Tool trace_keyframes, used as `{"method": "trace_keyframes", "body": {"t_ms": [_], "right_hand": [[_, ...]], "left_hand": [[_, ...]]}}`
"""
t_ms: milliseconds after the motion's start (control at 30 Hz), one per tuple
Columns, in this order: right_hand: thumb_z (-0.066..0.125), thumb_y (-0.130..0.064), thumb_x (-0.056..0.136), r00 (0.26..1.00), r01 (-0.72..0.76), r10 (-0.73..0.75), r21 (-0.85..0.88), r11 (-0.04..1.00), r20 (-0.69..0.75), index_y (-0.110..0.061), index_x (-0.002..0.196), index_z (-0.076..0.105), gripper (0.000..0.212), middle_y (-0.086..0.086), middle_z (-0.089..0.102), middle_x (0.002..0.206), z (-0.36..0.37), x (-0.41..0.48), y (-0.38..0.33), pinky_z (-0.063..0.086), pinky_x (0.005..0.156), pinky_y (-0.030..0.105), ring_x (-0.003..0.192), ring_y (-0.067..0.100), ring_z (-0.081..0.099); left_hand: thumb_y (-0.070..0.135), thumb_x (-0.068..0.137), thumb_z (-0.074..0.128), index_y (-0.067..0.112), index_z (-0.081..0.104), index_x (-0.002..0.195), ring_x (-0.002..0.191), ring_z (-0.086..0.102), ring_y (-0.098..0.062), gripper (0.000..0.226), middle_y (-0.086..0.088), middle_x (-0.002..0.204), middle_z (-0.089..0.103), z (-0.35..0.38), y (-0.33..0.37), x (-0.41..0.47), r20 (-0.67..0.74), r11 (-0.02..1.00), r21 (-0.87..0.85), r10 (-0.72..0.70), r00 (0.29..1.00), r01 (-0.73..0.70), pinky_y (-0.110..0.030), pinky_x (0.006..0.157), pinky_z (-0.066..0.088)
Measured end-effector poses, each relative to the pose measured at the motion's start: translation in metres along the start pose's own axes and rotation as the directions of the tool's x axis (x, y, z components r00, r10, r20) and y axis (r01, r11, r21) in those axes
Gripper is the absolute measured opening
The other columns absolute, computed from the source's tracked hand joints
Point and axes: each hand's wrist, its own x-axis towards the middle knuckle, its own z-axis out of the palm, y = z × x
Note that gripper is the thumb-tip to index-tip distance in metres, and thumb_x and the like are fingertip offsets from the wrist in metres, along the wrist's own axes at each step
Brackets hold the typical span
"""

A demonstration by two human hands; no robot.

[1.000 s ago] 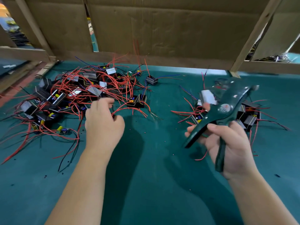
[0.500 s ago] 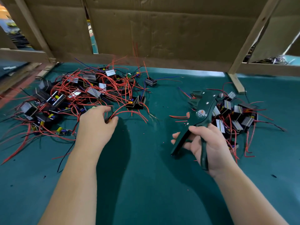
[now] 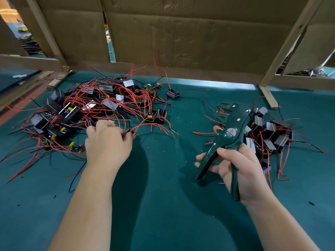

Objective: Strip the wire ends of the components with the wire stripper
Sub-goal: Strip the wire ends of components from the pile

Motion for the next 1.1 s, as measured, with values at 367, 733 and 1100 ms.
{"method": "trace_keyframes", "body": {"t_ms": [367,733,1100], "right_hand": [[0.053,-0.003,0.075,0.992,-0.02,0.01,0.078,0.997,0.122,-0.009,0.119,0.063,0.045,0.025,0.059,0.086,0.006,-0.009,0.0,0.055,0.068,0.056,0.077,0.045,0.066],[0.049,-0.004,0.076,0.99,-0.051,0.034,0.128,0.99,0.135,-0.009,0.12,0.063,0.047,0.027,0.061,0.078,0.011,-0.01,0.0,0.054,0.067,0.056,0.074,0.045,0.066],[0.051,-0.006,0.073,0.987,-0.082,0.06,0.146,0.986,0.149,-0.002,0.13,0.052,0.058,0.025,0.061,0.077,0.014,-0.01,-0.001,0.053,0.068,0.058,0.075,0.046,0.065]], "left_hand": [[0.046,0.077,0.074,0.028,0.068,0.095,0.106,0.051,-0.025,0.026,0.005,0.106,0.062,0.005,0.007,-0.001,-0.159,0.99,-0.113,0.065,0.985,-0.083,-0.041,0.091,0.033],[0.027,0.073,0.066,0.013,0.06,0.082,0.063,0.071,-0.013,0.018,0.002,0.071,0.07,-0.007,0.033,-0.005,0.409,-0.16,-0.892,0.113,0.905,0.423,-0.014,0.054,0.053],[0.015,0.098,0.047,0.019,0.057,0.08,0.07,0.07,-0.007,0.021,0.008,0.072,0.07,-0.009,0.033,-0.007,0.44,-0.129,-0.879,0.156,0.885,0.459,-0.029,0.072,0.05]]}}
